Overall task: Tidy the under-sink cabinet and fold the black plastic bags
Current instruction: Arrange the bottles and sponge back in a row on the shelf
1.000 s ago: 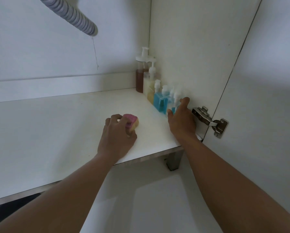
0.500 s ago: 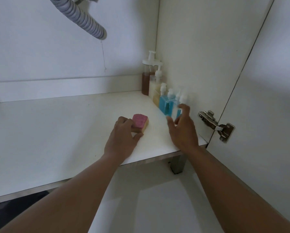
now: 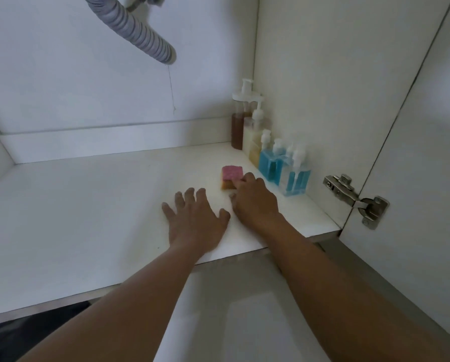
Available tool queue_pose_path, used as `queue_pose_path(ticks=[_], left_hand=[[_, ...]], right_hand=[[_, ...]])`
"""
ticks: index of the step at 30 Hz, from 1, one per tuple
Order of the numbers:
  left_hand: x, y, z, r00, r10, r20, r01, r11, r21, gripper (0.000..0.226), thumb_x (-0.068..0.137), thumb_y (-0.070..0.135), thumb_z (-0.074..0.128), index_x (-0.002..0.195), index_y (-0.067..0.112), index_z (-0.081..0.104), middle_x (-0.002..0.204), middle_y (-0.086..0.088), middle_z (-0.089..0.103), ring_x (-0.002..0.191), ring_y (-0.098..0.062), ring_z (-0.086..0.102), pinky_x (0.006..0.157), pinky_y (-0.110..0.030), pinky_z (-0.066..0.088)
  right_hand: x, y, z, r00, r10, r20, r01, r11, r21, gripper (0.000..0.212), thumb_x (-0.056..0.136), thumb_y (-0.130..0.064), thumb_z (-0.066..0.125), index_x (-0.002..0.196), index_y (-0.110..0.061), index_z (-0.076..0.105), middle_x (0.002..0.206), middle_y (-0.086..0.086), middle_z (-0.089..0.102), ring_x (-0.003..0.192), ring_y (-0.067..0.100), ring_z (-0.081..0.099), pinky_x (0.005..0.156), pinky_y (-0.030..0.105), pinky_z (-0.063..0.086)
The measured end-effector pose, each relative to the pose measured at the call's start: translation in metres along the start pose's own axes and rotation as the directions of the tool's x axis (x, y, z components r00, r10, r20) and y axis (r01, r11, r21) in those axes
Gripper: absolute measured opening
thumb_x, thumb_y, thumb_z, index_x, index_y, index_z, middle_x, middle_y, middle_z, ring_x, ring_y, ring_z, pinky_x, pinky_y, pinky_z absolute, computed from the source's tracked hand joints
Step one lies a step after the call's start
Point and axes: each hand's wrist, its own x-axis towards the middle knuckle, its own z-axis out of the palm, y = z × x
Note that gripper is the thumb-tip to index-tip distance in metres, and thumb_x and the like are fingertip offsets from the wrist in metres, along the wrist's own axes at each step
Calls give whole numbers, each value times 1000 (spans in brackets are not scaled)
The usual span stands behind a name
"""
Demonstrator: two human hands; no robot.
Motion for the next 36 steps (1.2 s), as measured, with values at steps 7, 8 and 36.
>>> queue_pose_path(ticks=[7,8,36], left_hand=[[4,2,-1,987,-36,160,20,995,102,76,97,64,22,157,18,17,166,-7,10,152,-38,0,119,-65,-1],[3,3,-1,985,-42,167,23,994,110,76,97,64,21,158,18,14,167,-8,8,153,-38,-3,119,-65,-2],[-18,-1,-11,999,-10,39,12,998,-56,56,99,56,37,139,20,50,146,-5,40,140,-28,28,122,-51,11]], right_hand=[[73,6,18,986,85,143,-70,992,-107,51,97,-21,43,147,-17,35,140,8,43,118,31,55,88,42,48],[84,4,20,981,99,166,-81,990,-113,52,97,-20,42,148,-17,33,140,9,42,117,31,55,86,41,48],[48,-20,4,969,119,216,-58,961,-271,43,99,-15,27,138,-13,47,142,14,36,128,34,36,101,46,38]])
